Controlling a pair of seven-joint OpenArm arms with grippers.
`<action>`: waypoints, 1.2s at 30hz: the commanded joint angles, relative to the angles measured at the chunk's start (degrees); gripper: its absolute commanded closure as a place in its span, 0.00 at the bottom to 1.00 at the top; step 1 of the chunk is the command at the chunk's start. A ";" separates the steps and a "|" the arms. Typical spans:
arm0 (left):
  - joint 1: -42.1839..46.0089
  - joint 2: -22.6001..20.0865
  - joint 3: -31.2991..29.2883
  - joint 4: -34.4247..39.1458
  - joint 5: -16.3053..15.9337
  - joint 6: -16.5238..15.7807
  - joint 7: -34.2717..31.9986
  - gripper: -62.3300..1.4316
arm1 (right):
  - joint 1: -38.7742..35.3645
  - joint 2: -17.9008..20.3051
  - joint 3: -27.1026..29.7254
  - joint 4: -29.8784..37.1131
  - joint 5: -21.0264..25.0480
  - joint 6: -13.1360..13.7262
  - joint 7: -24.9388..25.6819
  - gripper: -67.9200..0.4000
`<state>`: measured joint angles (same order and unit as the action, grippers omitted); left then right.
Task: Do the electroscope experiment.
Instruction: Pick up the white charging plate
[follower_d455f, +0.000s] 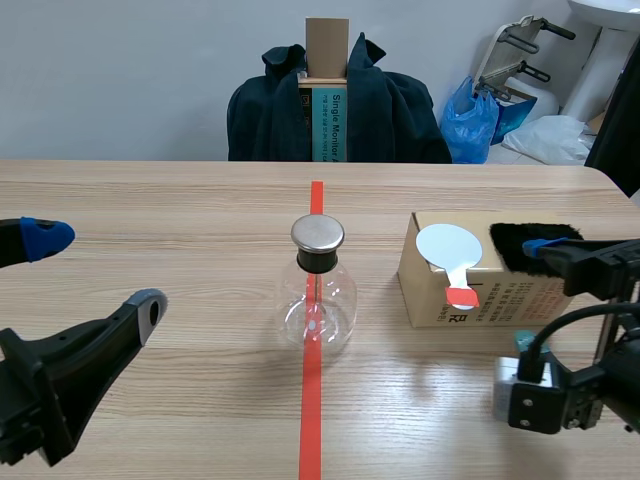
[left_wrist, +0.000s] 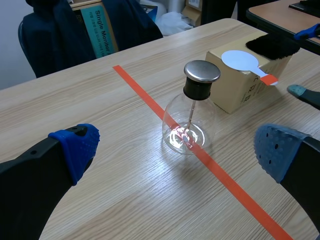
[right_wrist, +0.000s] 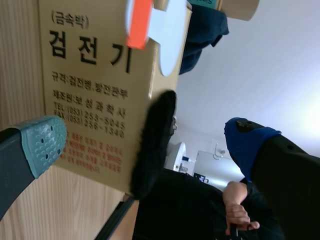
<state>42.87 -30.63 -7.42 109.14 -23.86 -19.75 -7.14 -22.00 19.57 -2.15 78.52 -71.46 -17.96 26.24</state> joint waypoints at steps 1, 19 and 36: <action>-0.20 0.31 0.33 1.16 -0.37 -0.13 -0.83 0.00 | 1.64 0.55 -1.22 0.22 0.28 -1.05 -0.66 0.00; -0.20 0.31 0.31 1.16 -0.37 -0.13 -0.81 0.00 | 2.49 -2.60 -16.46 -3.69 0.24 -9.53 -19.47 0.00; -0.20 0.31 0.31 1.16 -0.37 -0.13 -0.83 0.00 | 4.57 -3.93 -18.56 -3.56 0.26 -12.50 -22.29 0.00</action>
<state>42.85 -30.63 -7.42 109.14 -23.86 -19.75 -7.14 -19.07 16.10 -21.12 73.12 -71.37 -29.61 3.97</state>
